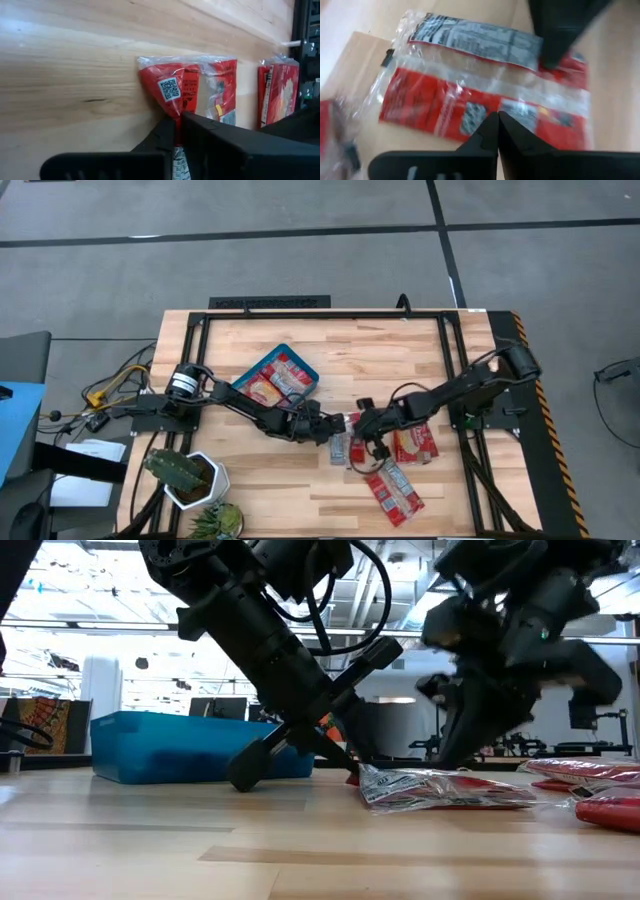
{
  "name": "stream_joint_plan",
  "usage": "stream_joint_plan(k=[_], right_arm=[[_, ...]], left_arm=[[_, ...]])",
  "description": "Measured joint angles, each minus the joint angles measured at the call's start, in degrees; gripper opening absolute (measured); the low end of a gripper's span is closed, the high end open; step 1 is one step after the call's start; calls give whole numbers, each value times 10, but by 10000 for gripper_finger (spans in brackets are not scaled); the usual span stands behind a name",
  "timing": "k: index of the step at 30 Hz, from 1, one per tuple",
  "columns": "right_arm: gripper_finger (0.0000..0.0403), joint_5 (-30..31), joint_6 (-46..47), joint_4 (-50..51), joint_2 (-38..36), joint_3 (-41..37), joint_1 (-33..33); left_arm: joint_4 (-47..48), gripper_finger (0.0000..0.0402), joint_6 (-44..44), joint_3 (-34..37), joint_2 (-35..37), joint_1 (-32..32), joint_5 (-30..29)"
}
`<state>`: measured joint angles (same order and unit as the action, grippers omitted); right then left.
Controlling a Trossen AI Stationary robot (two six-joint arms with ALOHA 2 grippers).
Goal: Sort popcorn bags into baskets
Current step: Put the red popcorn bag into the blue bin
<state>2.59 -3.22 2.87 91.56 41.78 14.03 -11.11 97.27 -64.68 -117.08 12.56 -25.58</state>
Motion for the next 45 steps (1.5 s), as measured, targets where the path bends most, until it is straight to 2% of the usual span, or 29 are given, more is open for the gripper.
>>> stream_joint_plan(k=[6, 10, 16, 20, 24, 32, 36, 39, 42, 45], right_arm=[[19, 6, -13, 117, -142, 0, -11], [29, 54, -10, 172, -231, 1, -11], [27, 107, 2, 232, -331, 1, -11], [19, 111, 16, 264, -384, 1, -11], [21, 126, 29, 290, -422, 2, -11], [33, 156, 52, 310, -455, 1, -11], [23, 160, 50, 314, -448, 1, -11], [18, 163, 49, 311, -436, 1, -11], [17, 169, 49, 308, -424, 1, -11], [26, 170, 49, 311, -412, 2, -11]], left_arm=[[-1, 2, -2, -21, 10, -1, -4], [-4, 1, -20, -53, 19, -1, 3], [12, 0, -48, -105, 30, 0, -1], [44, 0, -63, -127, 49, -4, -22], [131, 1, -73, -133, 92, -16, -58], [373, 0, -37, -132, 216, -41, -194], [520, 0, 40, -129, 270, -51, -258], [626, 0, 129, -129, 292, -52, -305], [708, 0, 232, -129, 291, -52, -323], [740, 0, 294, -128, 274, -56, -326]])
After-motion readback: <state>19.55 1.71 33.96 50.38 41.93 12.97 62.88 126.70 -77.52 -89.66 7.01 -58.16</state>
